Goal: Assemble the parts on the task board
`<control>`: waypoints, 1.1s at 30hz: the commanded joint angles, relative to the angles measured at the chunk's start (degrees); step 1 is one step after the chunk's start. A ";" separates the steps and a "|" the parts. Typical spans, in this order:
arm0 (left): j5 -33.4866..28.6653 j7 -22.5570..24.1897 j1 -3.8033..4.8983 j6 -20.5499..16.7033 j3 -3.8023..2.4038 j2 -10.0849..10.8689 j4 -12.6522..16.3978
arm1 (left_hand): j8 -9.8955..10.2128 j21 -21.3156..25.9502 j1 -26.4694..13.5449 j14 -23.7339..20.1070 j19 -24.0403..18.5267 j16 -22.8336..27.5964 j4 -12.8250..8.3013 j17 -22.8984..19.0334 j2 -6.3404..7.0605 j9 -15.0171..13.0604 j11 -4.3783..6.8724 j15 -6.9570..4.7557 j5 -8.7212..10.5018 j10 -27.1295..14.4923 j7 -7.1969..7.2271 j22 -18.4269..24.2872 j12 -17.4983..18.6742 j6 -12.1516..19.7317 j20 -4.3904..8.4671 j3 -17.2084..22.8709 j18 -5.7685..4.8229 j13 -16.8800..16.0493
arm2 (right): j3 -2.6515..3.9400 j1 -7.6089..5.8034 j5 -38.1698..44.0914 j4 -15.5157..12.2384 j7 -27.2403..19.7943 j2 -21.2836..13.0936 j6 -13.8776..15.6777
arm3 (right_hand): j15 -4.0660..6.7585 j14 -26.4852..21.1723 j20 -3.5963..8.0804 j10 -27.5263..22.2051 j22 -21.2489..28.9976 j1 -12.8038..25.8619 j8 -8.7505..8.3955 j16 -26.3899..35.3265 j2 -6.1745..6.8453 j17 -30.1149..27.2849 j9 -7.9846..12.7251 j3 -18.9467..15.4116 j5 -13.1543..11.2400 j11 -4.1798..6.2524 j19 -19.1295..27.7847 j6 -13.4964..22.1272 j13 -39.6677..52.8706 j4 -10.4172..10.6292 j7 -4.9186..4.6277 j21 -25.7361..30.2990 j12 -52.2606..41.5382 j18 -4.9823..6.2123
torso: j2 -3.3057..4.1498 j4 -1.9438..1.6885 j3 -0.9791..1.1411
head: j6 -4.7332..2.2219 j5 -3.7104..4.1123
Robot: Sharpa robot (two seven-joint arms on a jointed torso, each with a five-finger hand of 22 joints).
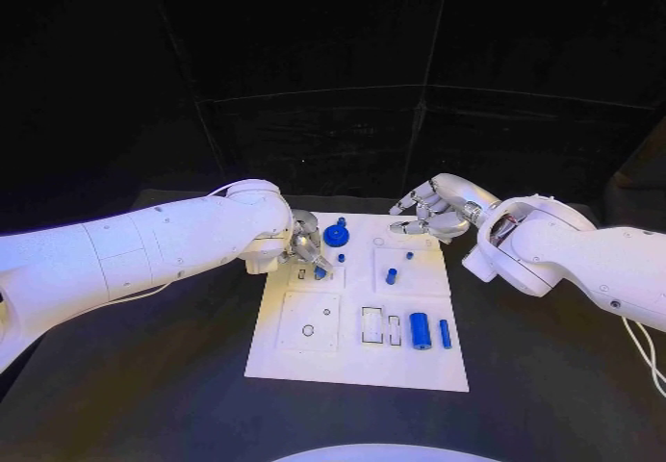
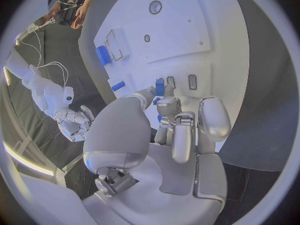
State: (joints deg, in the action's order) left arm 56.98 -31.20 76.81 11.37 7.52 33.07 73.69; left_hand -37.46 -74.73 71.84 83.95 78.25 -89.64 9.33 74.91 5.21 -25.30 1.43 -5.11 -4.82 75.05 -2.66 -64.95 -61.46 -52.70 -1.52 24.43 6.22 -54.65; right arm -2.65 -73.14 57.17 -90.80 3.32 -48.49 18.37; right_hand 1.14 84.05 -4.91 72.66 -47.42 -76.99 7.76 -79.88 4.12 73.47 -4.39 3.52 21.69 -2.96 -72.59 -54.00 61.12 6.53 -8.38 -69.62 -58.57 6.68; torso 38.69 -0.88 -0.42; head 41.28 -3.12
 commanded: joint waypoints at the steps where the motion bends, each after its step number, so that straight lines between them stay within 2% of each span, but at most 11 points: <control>1: -1.53 1.08 -0.20 -7.96 -0.01 1.34 1.83 | -0.29 -0.22 -0.91 6.05 0.05 -0.36 -10.51 15.09 0.11 -0.28 0.08 0.35 0.25 0.31 -0.07 -0.14 -0.34 0.49 -0.16 11.07 -0.99 0.00 | 0.03 -0.12 0.06 -0.04 -0.27 -0.14 -0.23 | 0.32 2.33 0.30 -0.25 0.05 -0.60 0.36 0.17 0.11 -0.03 0.06 0.10 0.35 -0.02 0.05 0.07 -0.08 0.14 0.18 0.29 0.26 0.85 | 0.02 0.09 0.02 | 0.02 0.00; 8: -1.62 0.88 -0.98 -12.06 0.03 3.55 4.34 | -0.73 -0.47 -1.74 6.05 0.29 -0.36 -10.87 15.09 0.46 -0.67 0.15 0.30 0.29 0.56 -0.01 -0.62 -0.58 0.51 -0.12 12.43 -1.06 -0.26 | 0.03 -0.12 0.06 0.06 -0.11 -0.41 -0.31 | 0.32 2.33 0.30 -0.25 0.09 -0.56 0.36 0.17 0.09 -0.03 0.06 0.09 0.37 -0.03 0.06 0.08 -0.09 0.18 0.16 0.31 0.26 0.86 | -0.04 -0.21 -0.01 | 0.30 0.21; 17: 0.05 0.09 -2.21 -13.88 0.06 3.96 4.57 | -0.82 -0.49 -1.92 6.05 0.32 -0.36 -10.91 15.09 0.50 -0.76 0.15 0.29 0.31 0.60 0.00 -0.66 -0.61 0.51 -0.11 12.69 -1.07 -0.29 | 0.02 -0.12 0.25 0.10 0.14 -0.34 -0.61 | 0.32 2.33 0.30 -0.25 0.09 -0.56 0.36 0.17 0.09 -0.03 0.06 0.09 0.37 -0.03 0.06 0.08 -0.09 0.18 0.16 0.31 0.26 0.86 | 0.03 -0.08 -0.03 | 0.66 -0.23; 24: 1.55 -0.06 -3.23 -14.12 0.07 3.65 4.19 | -0.86 -0.52 -2.00 6.05 0.34 -0.36 -10.93 15.09 0.52 -0.79 0.16 0.29 0.32 0.59 0.01 -0.71 -0.59 0.52 -0.10 12.79 -1.08 -0.26 | 0.02 -0.12 0.76 0.12 0.20 -0.34 -0.71 | 0.31 2.33 0.30 -0.27 0.11 -0.53 0.36 0.17 0.09 -0.02 0.07 0.09 0.37 -0.03 0.06 0.09 -0.13 0.20 0.16 0.33 0.30 0.86 | 0.03 -0.03 0.01 | 0.75 -0.33; 33: 1.93 -0.43 -3.55 -13.01 0.08 3.77 4.38 | -0.93 -0.54 -2.15 6.05 0.36 -0.36 -10.94 15.09 0.56 -0.85 0.16 0.29 0.34 0.65 0.01 -0.76 -0.68 0.52 -0.10 12.94 -1.09 -0.36 | 0.02 -0.11 0.96 0.16 0.24 -0.34 -0.79 | 0.30 2.34 0.30 -0.34 0.20 -0.47 0.37 0.18 0.07 0.00 0.07 0.07 0.39 -0.05 0.08 0.12 -0.26 0.29 0.15 0.39 0.42 0.87 | 0.00 -0.04 0.03 | 0.76 -0.26</control>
State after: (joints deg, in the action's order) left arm 57.99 -31.23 73.22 -1.72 7.63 36.83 77.97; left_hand -38.14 -75.02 69.63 83.95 78.25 -89.64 8.05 74.91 6.33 -26.03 1.62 -5.11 -4.64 75.25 -2.78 -65.66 -61.86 -52.64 -1.52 27.56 6.22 -54.98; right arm -2.66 -73.14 57.71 -90.59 3.59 -48.85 17.97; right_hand 1.14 84.05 -4.91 72.67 -47.27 -76.99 7.76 -79.88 4.12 73.47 -4.41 3.52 21.84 -2.97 -72.59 -54.00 60.92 6.53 -8.38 -69.62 -58.50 6.68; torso 38.70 -0.91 -0.41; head 42.06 -3.44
